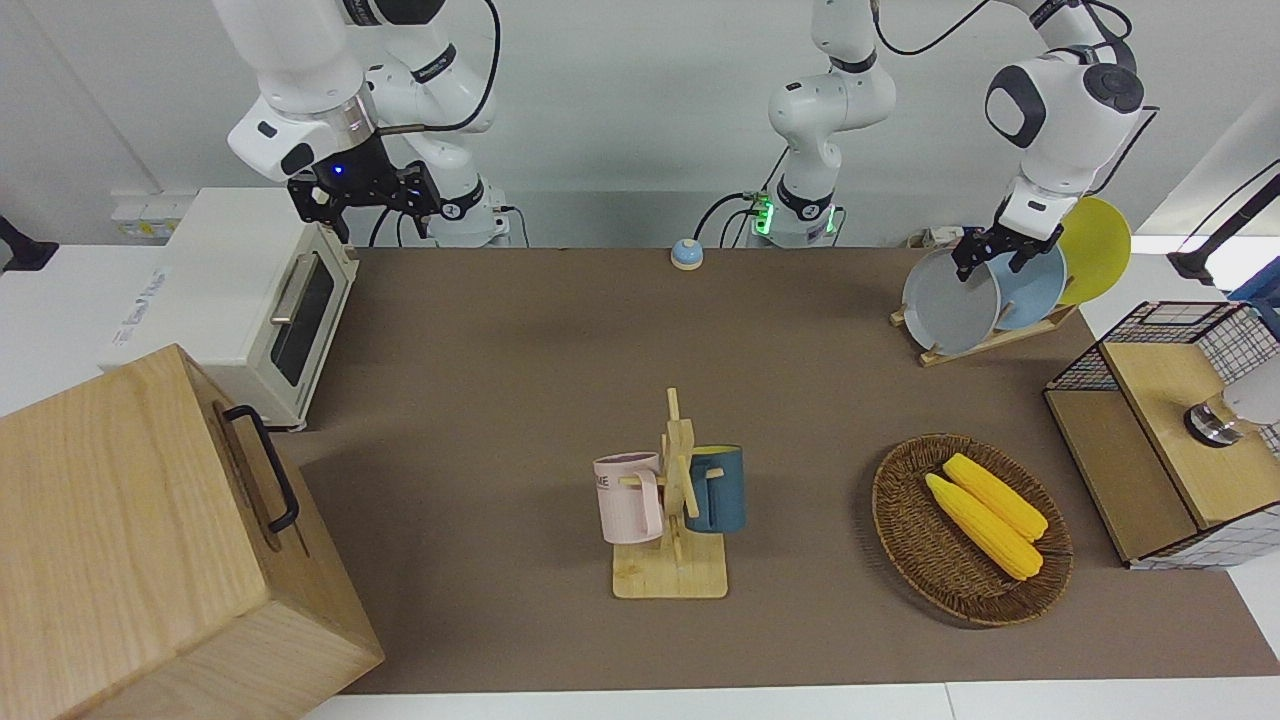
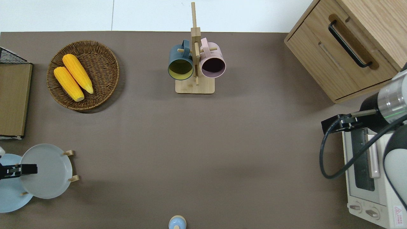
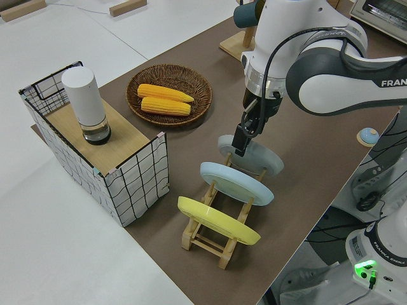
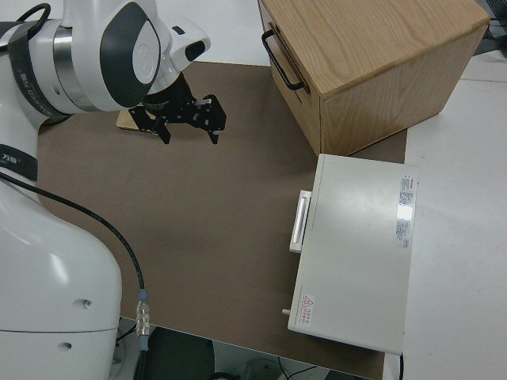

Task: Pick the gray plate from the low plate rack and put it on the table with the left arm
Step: 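Close the left gripper on the rim of the front gray plate, then lift the gray plate up out of the rack with the left gripper, then carry the plate away from the rack and lower it onto the table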

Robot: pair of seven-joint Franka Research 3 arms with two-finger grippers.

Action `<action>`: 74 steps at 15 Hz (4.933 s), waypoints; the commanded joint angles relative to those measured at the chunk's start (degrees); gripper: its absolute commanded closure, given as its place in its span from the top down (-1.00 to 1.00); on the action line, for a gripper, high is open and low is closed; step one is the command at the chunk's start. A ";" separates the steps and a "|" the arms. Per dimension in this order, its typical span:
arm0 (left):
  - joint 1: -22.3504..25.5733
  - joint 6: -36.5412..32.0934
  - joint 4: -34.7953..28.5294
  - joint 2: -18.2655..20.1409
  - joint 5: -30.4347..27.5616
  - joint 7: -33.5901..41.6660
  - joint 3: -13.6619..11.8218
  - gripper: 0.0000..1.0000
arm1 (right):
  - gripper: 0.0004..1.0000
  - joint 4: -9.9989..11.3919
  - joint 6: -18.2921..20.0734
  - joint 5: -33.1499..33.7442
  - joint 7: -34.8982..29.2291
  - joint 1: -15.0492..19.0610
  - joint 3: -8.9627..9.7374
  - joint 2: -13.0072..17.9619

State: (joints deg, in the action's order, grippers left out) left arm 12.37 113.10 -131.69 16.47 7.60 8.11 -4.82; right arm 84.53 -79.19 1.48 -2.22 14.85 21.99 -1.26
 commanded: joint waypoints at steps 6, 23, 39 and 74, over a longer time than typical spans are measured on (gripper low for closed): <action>-0.68 2.03 -1.03 -1.00 1.19 -6.87 0.42 -0.55 | 0.97 -0.41 0.62 0.37 -0.68 1.32 1.21 0.12; -0.85 -15.18 13.99 -1.00 1.37 -6.00 2.88 -0.79 | 0.97 -0.33 0.62 0.37 -0.68 1.32 1.21 0.12; -7.44 -15.02 12.69 -2.32 -19.27 -3.37 3.32 -0.79 | 0.97 -0.41 0.62 0.37 -0.68 1.32 1.21 0.12; -5.69 -5.09 1.87 -15.68 -35.99 25.29 2.27 -0.19 | 0.97 -0.33 0.62 0.37 -0.68 1.32 1.21 0.12</action>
State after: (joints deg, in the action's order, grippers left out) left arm 6.38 106.74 -129.04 0.77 -27.33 32.16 -2.68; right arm 84.53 -79.19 1.48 -2.22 14.85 21.99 -1.26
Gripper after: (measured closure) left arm 0.767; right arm 0.013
